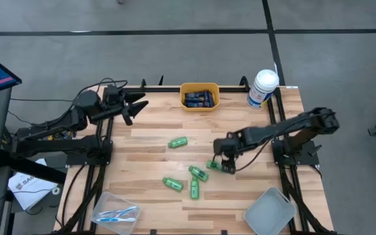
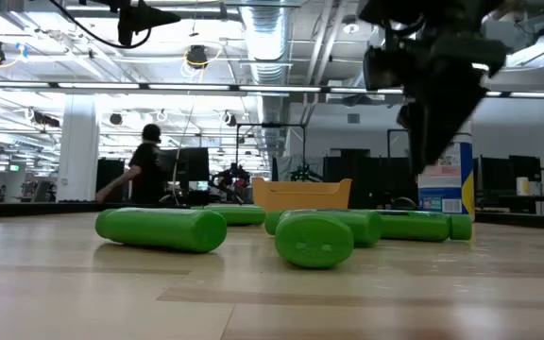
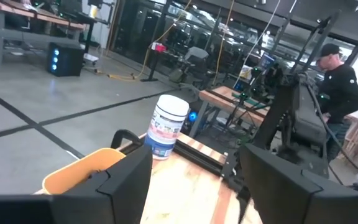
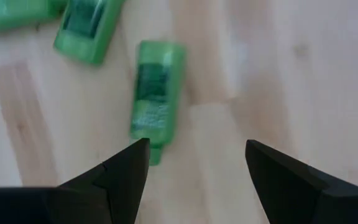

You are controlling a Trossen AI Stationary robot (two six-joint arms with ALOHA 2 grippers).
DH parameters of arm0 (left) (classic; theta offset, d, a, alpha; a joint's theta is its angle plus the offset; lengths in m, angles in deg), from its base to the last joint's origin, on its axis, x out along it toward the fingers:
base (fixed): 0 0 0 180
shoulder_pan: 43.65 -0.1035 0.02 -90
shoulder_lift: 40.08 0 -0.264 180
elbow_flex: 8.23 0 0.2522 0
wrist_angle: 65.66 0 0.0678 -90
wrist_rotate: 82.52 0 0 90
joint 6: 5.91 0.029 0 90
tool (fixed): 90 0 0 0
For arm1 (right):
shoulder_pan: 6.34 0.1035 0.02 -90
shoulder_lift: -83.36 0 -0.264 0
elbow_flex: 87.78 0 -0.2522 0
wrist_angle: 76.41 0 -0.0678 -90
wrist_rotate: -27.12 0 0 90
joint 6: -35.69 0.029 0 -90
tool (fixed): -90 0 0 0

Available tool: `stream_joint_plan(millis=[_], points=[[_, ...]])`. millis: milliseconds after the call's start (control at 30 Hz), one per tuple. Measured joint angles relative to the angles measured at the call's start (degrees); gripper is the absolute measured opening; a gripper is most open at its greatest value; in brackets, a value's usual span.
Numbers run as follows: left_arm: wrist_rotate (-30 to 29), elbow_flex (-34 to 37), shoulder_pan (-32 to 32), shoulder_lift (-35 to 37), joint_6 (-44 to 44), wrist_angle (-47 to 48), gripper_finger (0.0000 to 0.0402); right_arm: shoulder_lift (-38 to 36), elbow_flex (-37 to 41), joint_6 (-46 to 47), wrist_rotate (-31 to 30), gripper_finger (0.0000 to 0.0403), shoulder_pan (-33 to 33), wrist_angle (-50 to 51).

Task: Pick & Place Travel size toiletries
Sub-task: Put the shampoo into the white bin

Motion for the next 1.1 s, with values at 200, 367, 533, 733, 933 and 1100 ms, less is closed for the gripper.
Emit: stream_joint_plan(millis=[200,367,533,733,933,1100], points=[[0.0,0.2,0.1,1.1,0.5,-0.1,0.0230,6.4,0.0,3.7,4.1,0.0257,2.7,-0.7],[1.2,0.2,0.1,1.9,0.4,-0.3,0.0224,9.1,-0.3,5.3,4.4,0.0257,3.4,-1.2],[4.4,0.2,0.1,2.9,0.1,0.1,0.0219,12.1,-0.5,5.5,4.5,0.0257,3.6,-1.7],[6.1,0.2,0.1,4.4,-1.0,-0.1,0.0218,15.5,-0.8,7.8,4.1,0.0256,4.2,-2.2],[6.1,0.2,0.1,6.5,-0.5,0.0,0.0218,16.2,-0.7,10.1,2.1,0.0227,4.3,-2.6],[6.1,0.2,0.1,7.8,0.6,0.2,0.0218,16.3,-0.7,10.6,2.6,0.0148,4.2,-2.2]])
